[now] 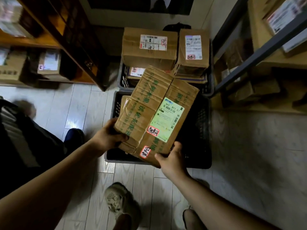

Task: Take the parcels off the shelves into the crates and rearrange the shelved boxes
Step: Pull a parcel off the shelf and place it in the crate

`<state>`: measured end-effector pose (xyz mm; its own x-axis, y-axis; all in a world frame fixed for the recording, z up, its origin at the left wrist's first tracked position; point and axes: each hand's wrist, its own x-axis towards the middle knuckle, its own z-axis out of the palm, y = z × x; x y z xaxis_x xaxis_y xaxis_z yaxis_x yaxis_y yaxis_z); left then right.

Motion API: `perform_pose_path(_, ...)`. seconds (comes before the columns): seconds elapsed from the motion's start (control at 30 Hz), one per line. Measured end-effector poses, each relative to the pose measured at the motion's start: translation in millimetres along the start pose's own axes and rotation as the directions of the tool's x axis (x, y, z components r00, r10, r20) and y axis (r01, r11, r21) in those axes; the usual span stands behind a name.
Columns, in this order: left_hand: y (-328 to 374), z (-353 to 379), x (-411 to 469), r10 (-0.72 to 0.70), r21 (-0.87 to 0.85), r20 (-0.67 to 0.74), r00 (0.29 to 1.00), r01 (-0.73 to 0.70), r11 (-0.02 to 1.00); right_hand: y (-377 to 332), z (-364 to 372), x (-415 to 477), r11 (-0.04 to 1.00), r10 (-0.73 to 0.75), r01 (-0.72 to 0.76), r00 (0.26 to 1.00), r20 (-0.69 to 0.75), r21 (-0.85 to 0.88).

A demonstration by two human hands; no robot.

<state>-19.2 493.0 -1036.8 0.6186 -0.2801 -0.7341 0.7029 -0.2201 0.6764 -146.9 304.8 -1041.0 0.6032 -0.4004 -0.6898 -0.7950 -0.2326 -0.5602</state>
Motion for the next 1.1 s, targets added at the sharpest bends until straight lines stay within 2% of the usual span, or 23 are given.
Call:
perform_pose_path(0.17, 6, -14, 9, 0.021, 0.085, 0.044, 0.999, -0.024, 0.996, -13, 0, 25, 0.99, 0.035, -0.033, 0.999, -0.019, 0.136)
perform_pose_path(0.27, 1, -14, 8, 0.037, 0.063, 0.029, 0.999, -0.039, 0.997, -31, -16, 49, 0.98, -0.011, 0.04, 0.989, -0.145, 0.196)
perform_pose_path(0.33, -5, -13, 6, 0.06, 0.028, 0.02, 0.998, -0.06, 0.998, -51, -39, 70, 0.984, -0.085, 0.122, 0.962, -0.259, 0.129)
perform_pose_path(0.4, -7, -9, 2, 0.058, 0.004, -0.018, 0.998, -0.058, 0.998, -74, -65, 91, 0.981, -0.192, 0.179, 0.938, -0.289, -0.073)
perform_pose_path(0.5, -7, 0, -1, -0.055, -0.012, -0.127, 0.99, 0.054, 0.998, -99, -90, 113, 0.913, -0.269, 0.201, 0.951, -0.153, -0.356)
perform_pose_path(0.57, -6, 6, -1, -0.179, -0.079, -0.166, 0.97, 0.168, 0.983, -104, -95, 121, 0.91, -0.246, 0.201, 0.966, -0.082, -0.363)
perform_pose_path(0.63, 1, 6, 2, -0.202, -0.08, -0.222, 0.954, 0.188, 0.979, -99, -99, 121, 0.939, -0.213, 0.175, 0.972, -0.099, -0.295)
perform_pose_path(0.73, 23, 1, 10, -0.039, 0.074, -0.341, 0.939, 0.068, 0.995, -75, -103, 105, 0.983, -0.144, 0.124, 0.978, -0.154, -0.135)
perform_pose_path(0.83, 44, -1, 20, 0.149, 0.246, -0.394, 0.907, -0.052, 0.968, -35, -94, 79, 0.997, -0.068, 0.073, 0.977, -0.202, 0.016)
perform_pose_path(0.93, 50, 6, 24, 0.141, 0.231, -0.426, 0.894, -0.044, 0.972, -2, -71, 62, 1.0, -0.005, 0.011, 0.982, -0.191, 0.028)
perform_pose_path(1.03, 36, 14, 21, 0.177, 0.412, -0.398, 0.9, 0.003, 0.911, 4, -60, 53, 1.0, -0.006, 0.011, 0.972, -0.236, 0.02)
perform_pose_path(1.1, 29, 12, 21, 0.224, 0.462, -0.376, 0.899, -0.028, 0.886, 6, -57, 53, 1.0, -0.019, 0.015, 0.968, -0.251, -0.02)
